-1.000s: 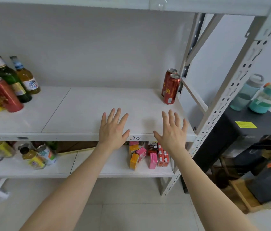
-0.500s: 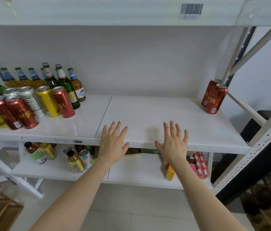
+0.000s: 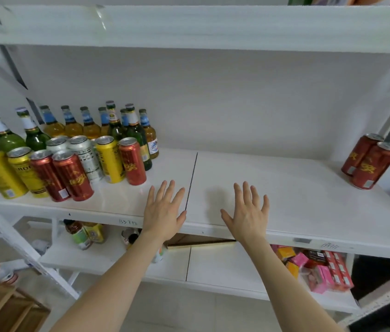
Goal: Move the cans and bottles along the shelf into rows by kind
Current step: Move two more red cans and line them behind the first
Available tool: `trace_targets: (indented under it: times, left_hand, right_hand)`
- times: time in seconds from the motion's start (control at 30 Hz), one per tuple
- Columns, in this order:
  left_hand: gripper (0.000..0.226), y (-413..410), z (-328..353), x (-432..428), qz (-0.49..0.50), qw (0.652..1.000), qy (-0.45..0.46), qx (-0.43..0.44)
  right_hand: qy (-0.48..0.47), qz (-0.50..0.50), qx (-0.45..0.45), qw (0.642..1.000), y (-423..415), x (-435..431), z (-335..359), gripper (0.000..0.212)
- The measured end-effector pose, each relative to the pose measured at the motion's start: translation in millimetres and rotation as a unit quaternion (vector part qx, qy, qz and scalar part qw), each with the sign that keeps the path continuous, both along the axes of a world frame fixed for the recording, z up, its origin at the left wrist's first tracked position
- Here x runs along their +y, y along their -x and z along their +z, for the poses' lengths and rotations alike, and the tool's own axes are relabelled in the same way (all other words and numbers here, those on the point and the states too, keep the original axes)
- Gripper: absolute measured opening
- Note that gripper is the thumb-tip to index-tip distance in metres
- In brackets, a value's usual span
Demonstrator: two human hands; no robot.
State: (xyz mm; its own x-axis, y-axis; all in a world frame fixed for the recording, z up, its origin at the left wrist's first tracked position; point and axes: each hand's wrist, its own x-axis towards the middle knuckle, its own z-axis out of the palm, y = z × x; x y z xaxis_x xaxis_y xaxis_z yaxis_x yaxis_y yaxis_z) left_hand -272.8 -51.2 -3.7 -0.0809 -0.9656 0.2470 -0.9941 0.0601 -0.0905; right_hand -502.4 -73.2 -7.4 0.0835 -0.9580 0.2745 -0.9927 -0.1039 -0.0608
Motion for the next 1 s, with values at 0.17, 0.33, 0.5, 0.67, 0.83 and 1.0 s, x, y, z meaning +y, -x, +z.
trace_targets:
  times: [0.17, 0.33, 0.5, 0.67, 0.83, 1.0]
  left_hand:
    - [0.065, -66.5, -1.1, -2.1, 0.009, 1.0, 0.001, 0.019]
    - [0.066, -146.4, -1.7, 6.0, -0.007, 1.0, -0.001, 0.013]
    - [0.066, -232.6, -7.4, 34.3, -0.021, 1.0, -0.01, 0.006]
    - [0.064, -312.1, -15.2, 64.6, -0.007, 0.999, 0.009, 0.046]
    - [0.065, -372.5, -17.5, 66.9, 0.028, 0.999, 0.017, 0.039]
    - [0.064, -404.5, -17.8, 56.6, 0.039, 0.997, 0.04, 0.049]
  right_hand:
    - [0.001, 0.005, -0.005, 1.0, -66.2, -9.1, -5.5, 0.081]
    - [-0.004, -0.014, -0.014, 1.0, -143.5, 1.2, -11.5, 0.081]
    - [-0.007, -0.02, -0.019, 1.0, -227.8, 19.8, -16.2, 0.081]
    - [-0.006, 0.0, -0.022, 1.0, -304.4, 30.0, -17.4, 0.081]
    - [0.007, 0.027, -0.036, 0.999, -362.5, 24.5, -11.1, 0.081]
    - [0.044, 0.039, -0.055, 0.997, -398.5, 14.4, -2.8, 0.08]
